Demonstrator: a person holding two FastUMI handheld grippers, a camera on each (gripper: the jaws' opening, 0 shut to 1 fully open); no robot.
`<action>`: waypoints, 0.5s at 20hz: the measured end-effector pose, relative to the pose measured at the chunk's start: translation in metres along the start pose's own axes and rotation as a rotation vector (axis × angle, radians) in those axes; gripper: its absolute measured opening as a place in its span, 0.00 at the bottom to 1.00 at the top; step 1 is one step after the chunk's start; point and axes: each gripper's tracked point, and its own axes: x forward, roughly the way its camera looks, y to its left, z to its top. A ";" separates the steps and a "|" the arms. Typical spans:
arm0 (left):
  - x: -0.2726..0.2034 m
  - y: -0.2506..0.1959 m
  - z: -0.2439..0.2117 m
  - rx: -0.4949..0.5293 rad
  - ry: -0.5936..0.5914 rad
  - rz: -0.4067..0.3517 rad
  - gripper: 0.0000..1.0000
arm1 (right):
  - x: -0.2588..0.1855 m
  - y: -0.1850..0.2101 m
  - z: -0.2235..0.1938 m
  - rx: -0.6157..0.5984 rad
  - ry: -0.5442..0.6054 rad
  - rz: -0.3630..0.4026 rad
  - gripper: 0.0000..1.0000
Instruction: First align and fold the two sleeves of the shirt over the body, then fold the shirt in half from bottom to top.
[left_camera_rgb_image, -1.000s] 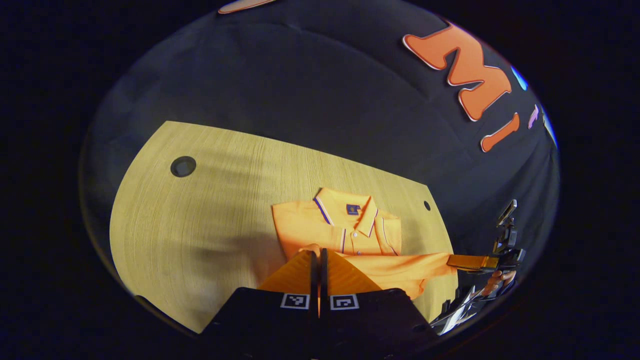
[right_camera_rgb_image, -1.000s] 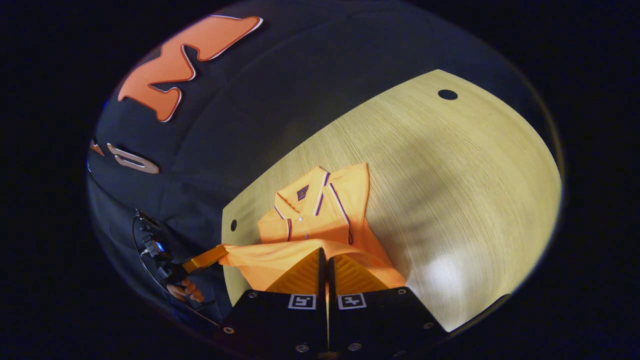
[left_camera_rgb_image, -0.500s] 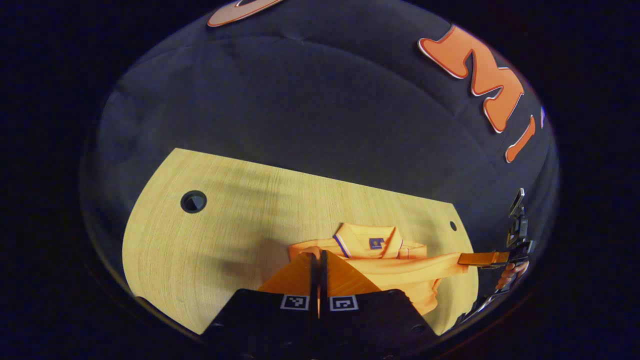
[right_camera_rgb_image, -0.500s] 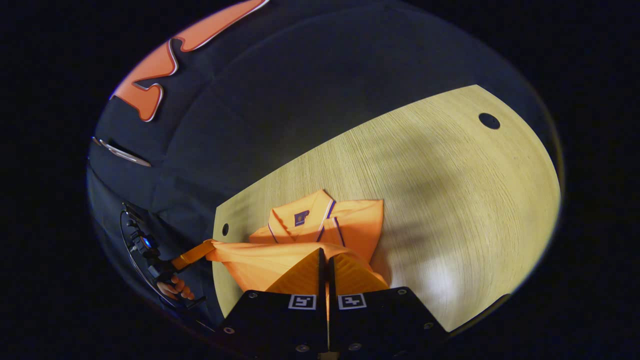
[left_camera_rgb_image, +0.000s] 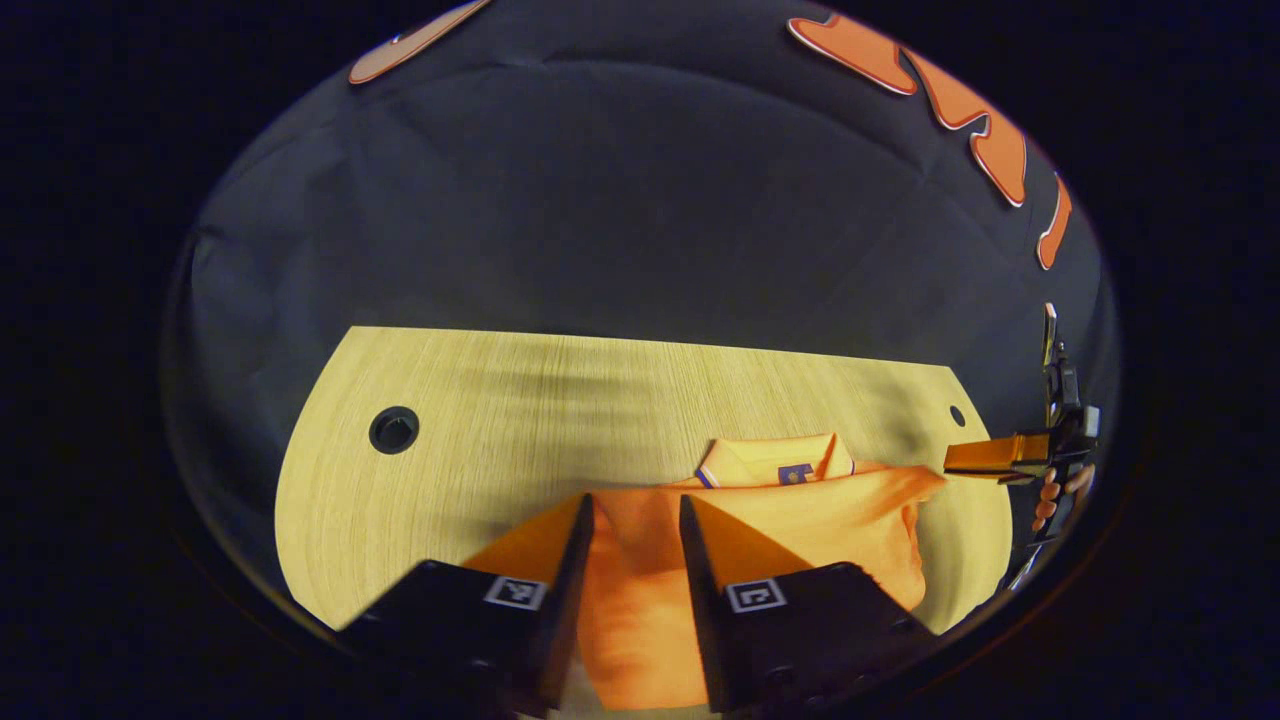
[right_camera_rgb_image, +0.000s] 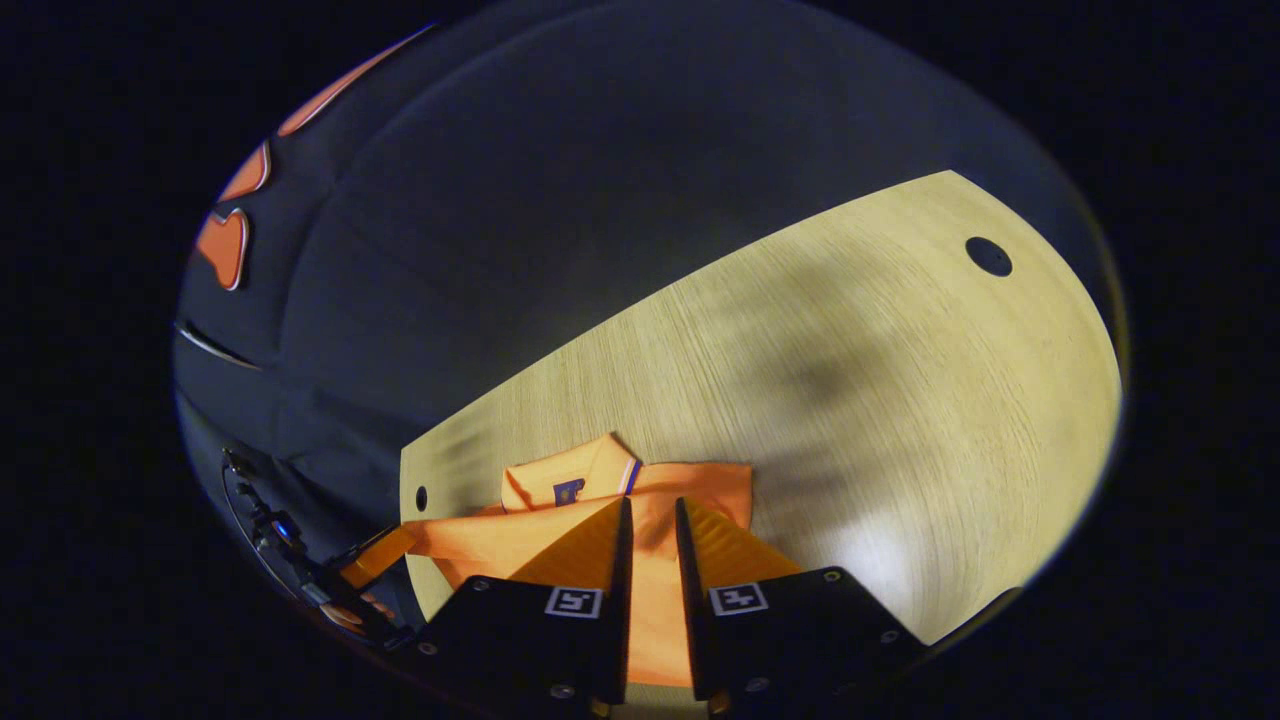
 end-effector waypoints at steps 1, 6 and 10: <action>-0.002 -0.002 0.005 0.003 -0.019 0.002 0.60 | -0.006 -0.001 0.004 -0.004 -0.019 -0.007 0.33; -0.046 -0.010 0.029 0.010 -0.119 -0.027 0.95 | -0.060 0.020 0.027 -0.119 -0.191 -0.005 0.80; -0.087 -0.021 0.044 0.002 -0.193 -0.060 0.95 | -0.111 0.039 0.027 -0.218 -0.307 -0.027 0.96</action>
